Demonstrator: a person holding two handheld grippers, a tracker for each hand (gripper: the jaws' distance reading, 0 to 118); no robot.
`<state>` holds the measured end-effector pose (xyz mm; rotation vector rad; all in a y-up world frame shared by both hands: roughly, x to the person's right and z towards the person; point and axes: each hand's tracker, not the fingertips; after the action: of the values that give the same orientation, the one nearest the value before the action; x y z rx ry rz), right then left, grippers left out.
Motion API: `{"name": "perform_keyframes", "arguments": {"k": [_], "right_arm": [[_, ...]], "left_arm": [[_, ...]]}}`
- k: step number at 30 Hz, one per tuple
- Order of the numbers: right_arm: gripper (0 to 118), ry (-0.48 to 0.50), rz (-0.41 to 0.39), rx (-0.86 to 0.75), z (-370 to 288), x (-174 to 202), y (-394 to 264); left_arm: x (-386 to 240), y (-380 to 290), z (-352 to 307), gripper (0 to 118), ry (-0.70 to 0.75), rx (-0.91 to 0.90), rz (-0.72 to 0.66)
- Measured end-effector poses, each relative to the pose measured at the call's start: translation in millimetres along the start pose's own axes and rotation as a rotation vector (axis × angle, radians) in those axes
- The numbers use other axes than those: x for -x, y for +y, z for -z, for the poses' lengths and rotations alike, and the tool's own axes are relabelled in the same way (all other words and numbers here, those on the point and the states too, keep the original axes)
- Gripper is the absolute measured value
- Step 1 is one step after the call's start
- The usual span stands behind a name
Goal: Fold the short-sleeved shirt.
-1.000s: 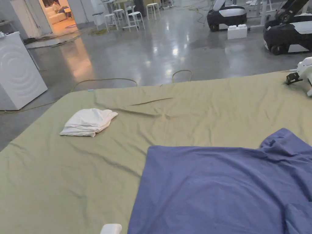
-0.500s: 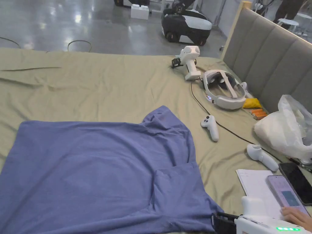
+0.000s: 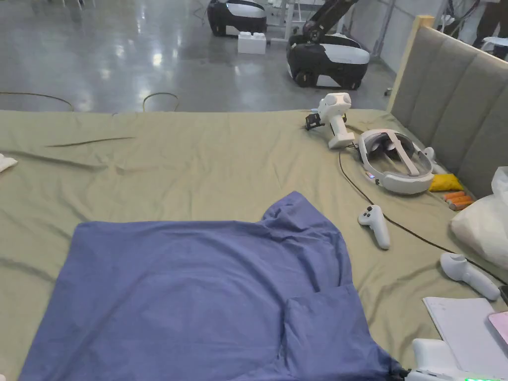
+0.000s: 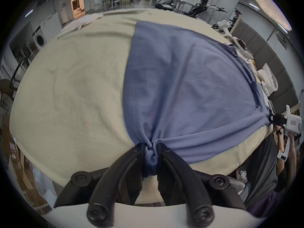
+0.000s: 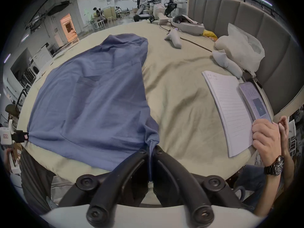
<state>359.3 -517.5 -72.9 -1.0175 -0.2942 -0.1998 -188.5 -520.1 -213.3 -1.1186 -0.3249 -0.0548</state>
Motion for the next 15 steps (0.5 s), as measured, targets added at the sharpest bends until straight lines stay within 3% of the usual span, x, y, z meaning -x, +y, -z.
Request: {"name": "perform_keyframes", "arguments": {"k": [6, 10, 13, 15], "right_arm": [[3, 0.069, 0.033, -0.110, -26.0, -0.5, 43.3], [3, 0.046, 0.047, -0.146, -5.8, 10.2, 99.4], [3, 0.072, 0.145, -0.125, 26.2, 18.5, 147.9], [3, 0.059, 0.127, -0.108, 47.8, 27.4, 171.3]], "left_arm": [[5.9, 60.8, -43.6, 14, -0.110, -0.161, -0.116], [16.0, 124.1, -17.6, 14, -0.096, -0.150, -0.116], [26.4, 164.9, 19.2, 14, -0.086, -0.079, -0.142], [30.4, 183.0, 41.6, 14, -0.063, -0.050, -0.140]]}}
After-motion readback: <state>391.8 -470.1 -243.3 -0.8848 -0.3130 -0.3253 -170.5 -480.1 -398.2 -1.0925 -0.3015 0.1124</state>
